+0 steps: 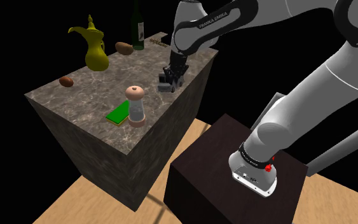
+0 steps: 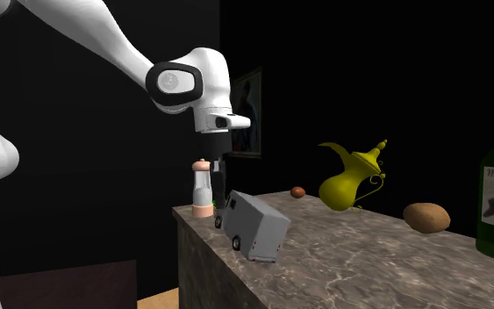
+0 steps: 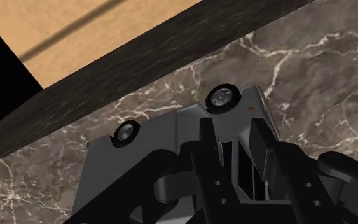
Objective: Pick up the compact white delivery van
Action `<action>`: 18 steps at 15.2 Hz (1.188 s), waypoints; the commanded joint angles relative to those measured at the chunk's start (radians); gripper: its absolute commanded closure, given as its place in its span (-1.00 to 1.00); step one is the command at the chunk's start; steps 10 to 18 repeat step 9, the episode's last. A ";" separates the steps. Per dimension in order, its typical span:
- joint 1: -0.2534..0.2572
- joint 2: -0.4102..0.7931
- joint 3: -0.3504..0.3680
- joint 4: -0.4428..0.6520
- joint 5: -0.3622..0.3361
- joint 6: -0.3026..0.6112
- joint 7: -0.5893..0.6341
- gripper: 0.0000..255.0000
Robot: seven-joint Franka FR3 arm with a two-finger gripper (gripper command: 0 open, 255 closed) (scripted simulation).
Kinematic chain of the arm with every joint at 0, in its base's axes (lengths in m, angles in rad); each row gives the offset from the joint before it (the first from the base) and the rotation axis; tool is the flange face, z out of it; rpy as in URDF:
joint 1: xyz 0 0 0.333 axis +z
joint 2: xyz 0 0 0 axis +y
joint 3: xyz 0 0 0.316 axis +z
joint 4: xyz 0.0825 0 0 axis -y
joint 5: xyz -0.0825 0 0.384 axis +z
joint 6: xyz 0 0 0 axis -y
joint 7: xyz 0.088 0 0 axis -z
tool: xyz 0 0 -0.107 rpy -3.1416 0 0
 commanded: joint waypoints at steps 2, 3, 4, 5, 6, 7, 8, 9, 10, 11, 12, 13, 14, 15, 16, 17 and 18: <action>0.000 -0.022 -0.001 0.022 0.000 -0.044 -0.001 1.00; 0.000 -0.029 -0.001 0.029 0.000 -0.058 -0.001 1.00; 0.000 -0.036 -0.002 0.037 0.000 -0.073 -0.001 1.00; 0.000 -0.042 -0.002 0.045 0.000 -0.087 0.000 1.00; 0.000 -0.048 -0.002 0.053 0.000 -0.101 0.000 1.00; 0.000 -0.054 -0.002 0.062 0.000 -0.115 0.000 1.00; 0.000 -0.055 -0.002 0.063 0.000 -0.118 0.000 1.00; 0.000 -0.055 -0.002 0.063 0.000 -0.118 0.000 1.00; 0.000 -0.055 -0.002 0.063 0.000 -0.118 0.000 1.00; 0.000 -0.055 -0.002 0.063 0.000 -0.118 0.000 1.00; 0.000 -0.055 -0.002 0.063 0.000 -0.118 0.000 1.00; 0.000 -0.055 -0.002 0.063 0.000 -0.118 0.000 1.00; 0.000 -0.055 -0.002 0.063 0.000 -0.118 0.000 1.00; 0.000 -0.055 -0.002 0.063 0.000 -0.118 0.000 1.00; 0.000 -0.055 -0.002 0.063 0.000 -0.118 0.000 1.00; 0.000 -0.055 -0.002 0.063 0.000 -0.118 0.000 1.00; 0.000 -0.055 -0.002 0.063 0.000 -0.118 0.000 1.00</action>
